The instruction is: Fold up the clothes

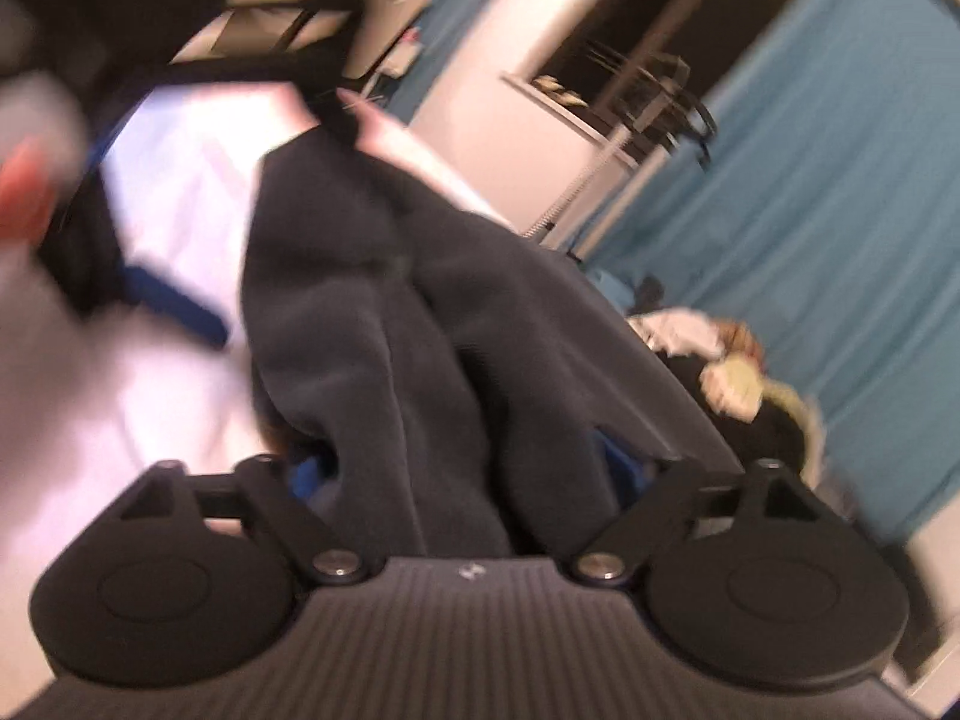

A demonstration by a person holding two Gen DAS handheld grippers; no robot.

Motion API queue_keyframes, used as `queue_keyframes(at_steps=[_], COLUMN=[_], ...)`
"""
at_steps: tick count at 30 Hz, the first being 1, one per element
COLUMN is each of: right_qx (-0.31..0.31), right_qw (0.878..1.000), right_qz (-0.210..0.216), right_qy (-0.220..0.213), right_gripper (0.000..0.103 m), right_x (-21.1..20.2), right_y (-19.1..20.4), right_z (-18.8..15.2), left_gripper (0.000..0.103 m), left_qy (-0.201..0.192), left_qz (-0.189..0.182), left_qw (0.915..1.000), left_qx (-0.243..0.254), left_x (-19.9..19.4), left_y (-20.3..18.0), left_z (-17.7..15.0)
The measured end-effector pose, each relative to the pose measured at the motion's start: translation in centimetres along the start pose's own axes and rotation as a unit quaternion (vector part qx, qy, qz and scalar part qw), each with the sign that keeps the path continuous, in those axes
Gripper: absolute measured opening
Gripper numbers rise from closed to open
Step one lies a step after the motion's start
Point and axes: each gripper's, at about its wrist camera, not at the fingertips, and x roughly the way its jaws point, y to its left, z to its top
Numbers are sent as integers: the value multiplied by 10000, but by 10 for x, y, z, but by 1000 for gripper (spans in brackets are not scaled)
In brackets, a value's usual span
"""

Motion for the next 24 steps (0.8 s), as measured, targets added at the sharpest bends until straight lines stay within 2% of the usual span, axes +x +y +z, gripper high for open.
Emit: queue_keyframes(at_steps=[2, 5, 8, 10, 14, 17, 19, 21, 24], right_qx=[488, 801, 1076, 1181, 1110, 926, 876, 1011, 1497], right_qw=[9987, 9966, 9939, 9926, 9933, 9949, 9950, 9932, 9858], right_qz=[106, 129, 223, 274, 298, 397, 461, 558, 675], right_qy=[-49, -104, -115, -113, -153, -91, -91, -178, -339], right_gripper=[75, 73, 72, 72, 72, 73, 73, 74, 79], right_x=[0, 1, -2, -5, -7, -5, -9, -18, -37], right_y=[-20, -34, -42, -43, -34, -19, -13, -11, -22], right_z=[3, 8, 11, 11, 7, 3, 4, 4, 4], left_gripper=[98, 99, 100, 100, 100, 100, 100, 101, 99], left_qy=[-49, 16, 55, 84, 11, 39, 216, 361, 338], left_qz=[-52, -241, -589, -865, -1064, -917, -764, -695, -582], left_qw=[10000, 9994, 9979, 9961, 9943, 9956, 9968, 9968, 9974], left_qx=[16, 249, 257, 172, -27, -169, -119, 141, 270], left_x=[2, 12, 27, 38, 49, 58, 67, 71, 70], left_y=[-1, -6, -7, -5, 2, 11, 11, 10, 8], left_z=[-2, -9, -12, -11, -5, 3, 9, 12, 9])
